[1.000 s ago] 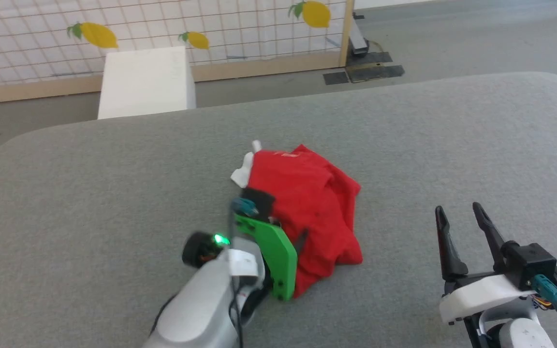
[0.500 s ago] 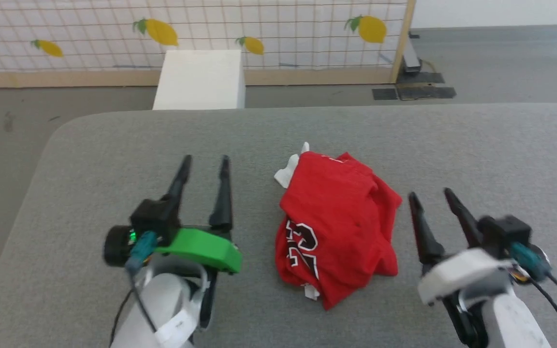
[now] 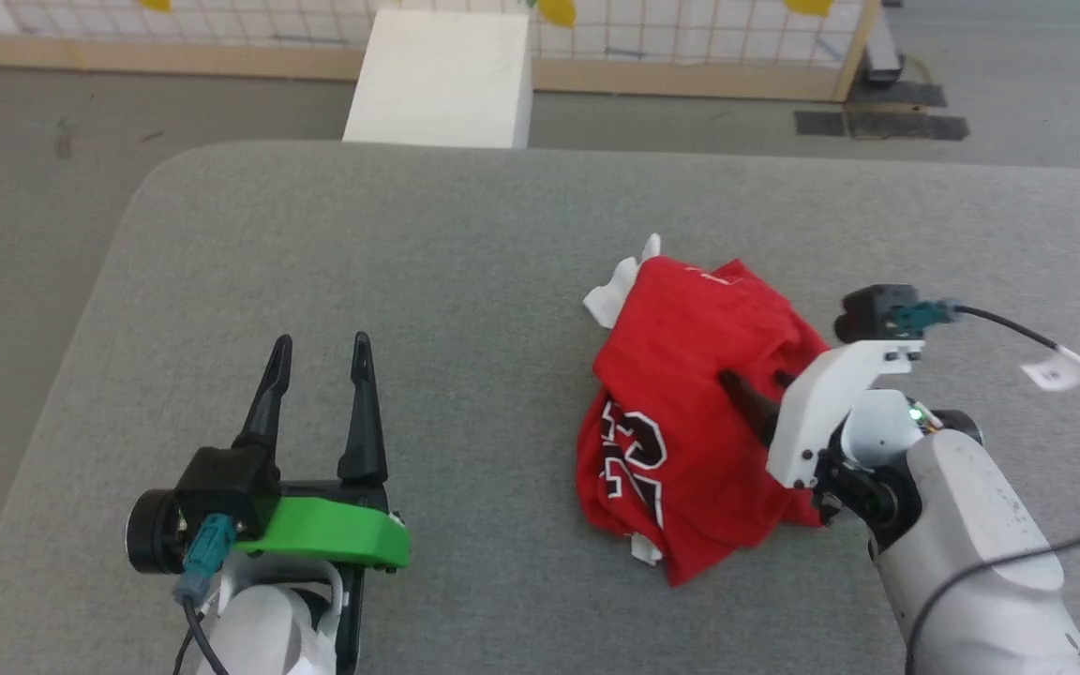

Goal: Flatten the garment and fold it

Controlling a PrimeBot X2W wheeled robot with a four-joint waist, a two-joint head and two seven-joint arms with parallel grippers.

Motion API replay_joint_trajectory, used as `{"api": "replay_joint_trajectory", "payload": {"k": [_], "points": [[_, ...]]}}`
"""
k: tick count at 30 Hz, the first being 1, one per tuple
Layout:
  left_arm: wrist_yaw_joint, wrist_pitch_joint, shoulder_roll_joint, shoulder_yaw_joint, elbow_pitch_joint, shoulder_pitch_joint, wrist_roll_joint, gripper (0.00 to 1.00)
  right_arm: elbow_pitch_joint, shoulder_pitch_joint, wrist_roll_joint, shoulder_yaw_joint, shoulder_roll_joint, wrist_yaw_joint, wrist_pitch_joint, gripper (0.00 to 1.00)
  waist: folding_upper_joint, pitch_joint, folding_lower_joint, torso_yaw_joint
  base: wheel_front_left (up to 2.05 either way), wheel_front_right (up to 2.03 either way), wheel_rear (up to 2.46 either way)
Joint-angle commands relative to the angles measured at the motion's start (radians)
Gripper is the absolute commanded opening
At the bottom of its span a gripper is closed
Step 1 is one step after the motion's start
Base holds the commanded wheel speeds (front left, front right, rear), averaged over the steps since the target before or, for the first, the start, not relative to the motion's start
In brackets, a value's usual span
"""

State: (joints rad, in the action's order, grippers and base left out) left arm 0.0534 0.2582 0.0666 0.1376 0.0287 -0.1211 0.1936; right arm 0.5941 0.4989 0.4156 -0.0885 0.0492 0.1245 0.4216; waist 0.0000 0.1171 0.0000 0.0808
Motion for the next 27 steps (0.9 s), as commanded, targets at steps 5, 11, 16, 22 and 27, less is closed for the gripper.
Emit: {"api": "replay_joint_trajectory", "payload": {"k": [5,11,16,22,27], "points": [[-0.016,0.003,-0.012,-0.021,0.002,0.014,-0.021,1.0,0.056,0.056,-0.021,-0.017,0.001,0.006,0.036,0.0,0.0,0.027,0.0,0.04,0.0,0.0,0.0],[-0.019,0.004,-0.016,-0.038,0.007,0.024,-0.022,1.0,-0.013,0.034,-0.078,0.009,0.001,0.006,-0.132,0.0,0.0,0.002,0.0,0.026,0.0,0.0,0.0],[-0.017,0.004,-0.016,-0.042,0.006,0.037,-0.018,1.0,-0.167,-0.049,-0.178,0.117,0.001,0.006,-0.315,0.0,0.0,-0.025,0.0,0.004,0.0,0.0,0.0],[-0.016,0.004,-0.016,-0.037,0.004,0.052,-0.018,1.0,-0.37,-0.244,-0.368,0.417,0.001,0.006,-0.366,0.0,0.0,-0.049,0.0,-0.013,0.0,0.0,0.0],[-0.017,0.004,-0.016,-0.037,0.007,0.067,-0.017,1.0,-0.421,-0.41,-0.399,0.614,0.001,0.006,-0.203,0.0,0.0,-0.065,0.0,-0.022,0.0,0.0,0.0]]}}
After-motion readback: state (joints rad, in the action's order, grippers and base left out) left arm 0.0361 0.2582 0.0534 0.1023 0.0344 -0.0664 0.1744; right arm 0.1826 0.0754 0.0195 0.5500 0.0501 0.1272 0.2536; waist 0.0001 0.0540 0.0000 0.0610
